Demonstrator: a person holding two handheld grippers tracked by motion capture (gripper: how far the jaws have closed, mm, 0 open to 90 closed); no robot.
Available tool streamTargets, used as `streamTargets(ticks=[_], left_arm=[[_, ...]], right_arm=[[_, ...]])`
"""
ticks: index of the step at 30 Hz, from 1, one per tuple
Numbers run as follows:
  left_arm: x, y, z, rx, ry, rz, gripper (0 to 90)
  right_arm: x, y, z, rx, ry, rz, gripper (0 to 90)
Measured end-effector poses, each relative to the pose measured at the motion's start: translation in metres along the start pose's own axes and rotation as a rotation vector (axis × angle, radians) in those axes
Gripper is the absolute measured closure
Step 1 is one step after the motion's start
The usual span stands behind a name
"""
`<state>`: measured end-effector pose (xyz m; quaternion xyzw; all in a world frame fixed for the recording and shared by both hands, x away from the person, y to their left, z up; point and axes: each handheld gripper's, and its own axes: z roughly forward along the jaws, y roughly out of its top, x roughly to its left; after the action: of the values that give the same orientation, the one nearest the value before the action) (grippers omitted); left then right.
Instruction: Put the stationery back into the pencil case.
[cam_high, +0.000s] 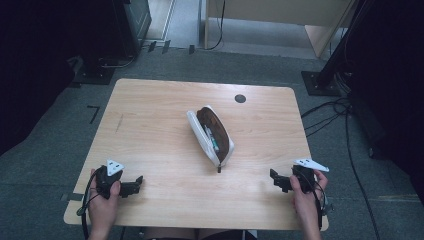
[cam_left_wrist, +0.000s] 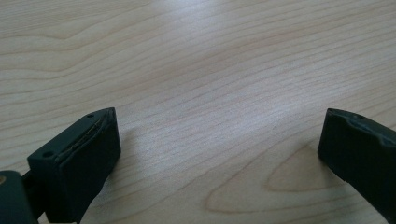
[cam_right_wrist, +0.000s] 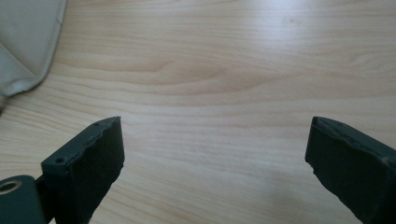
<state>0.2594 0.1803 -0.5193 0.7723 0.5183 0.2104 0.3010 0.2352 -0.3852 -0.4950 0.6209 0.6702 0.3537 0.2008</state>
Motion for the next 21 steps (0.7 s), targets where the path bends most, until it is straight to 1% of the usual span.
streamTargets(ticks=[2, 3, 11, 15, 16, 17, 18, 19, 20, 21], left_arm=[[0.000, 0.000, 0.000, 0.001, 0.000, 0.001, 0.0], [0.000, 0.000, 0.000, 0.001, 0.000, 0.000, 0.0], [0.000, 0.000, 0.000, 0.001, 0.000, 0.001, 0.0], [0.000, 0.000, 0.000, 0.001, 0.000, 0.001, 0.0], [0.000, 0.000, 0.000, 0.001, 0.000, 0.001, 0.0], [0.000, 0.000, 0.000, 0.000, 0.000, 0.000, 0.0], [0.000, 0.000, 0.000, 0.001, 0.000, 0.001, 0.0], [0.000, 0.000, 0.000, 0.001, 0.000, 0.001, 0.0], [0.000, 0.000, 0.000, 0.001, 0.000, 0.001, 0.0], [0.000, 0.000, 0.000, 0.001, 0.000, 0.001, 0.0]], right_arm=[[-0.005, -0.006, 0.001, 0.010, -0.035, 0.005, 1.6], [-0.008, -0.008, 0.001, 0.016, -0.041, 0.005, 1.5], [-0.027, -0.025, 0.002, 0.045, -0.062, 0.007, 0.4], [-0.033, -0.031, -0.001, 0.035, -0.067, 0.000, 0.0], [-0.035, -0.032, -0.002, 0.032, -0.074, -0.007, 0.0], [-0.036, -0.033, -0.002, 0.033, -0.088, -0.025, 0.0], [-0.036, -0.035, -0.001, 0.031, -0.115, -0.056, 0.0], [-0.036, -0.037, -0.001, 0.032, -0.131, -0.077, 0.0], [-0.036, -0.037, -0.002, 0.033, -0.129, -0.072, 0.0], [-0.036, -0.037, -0.002, 0.034, -0.125, -0.078, 0.0]])
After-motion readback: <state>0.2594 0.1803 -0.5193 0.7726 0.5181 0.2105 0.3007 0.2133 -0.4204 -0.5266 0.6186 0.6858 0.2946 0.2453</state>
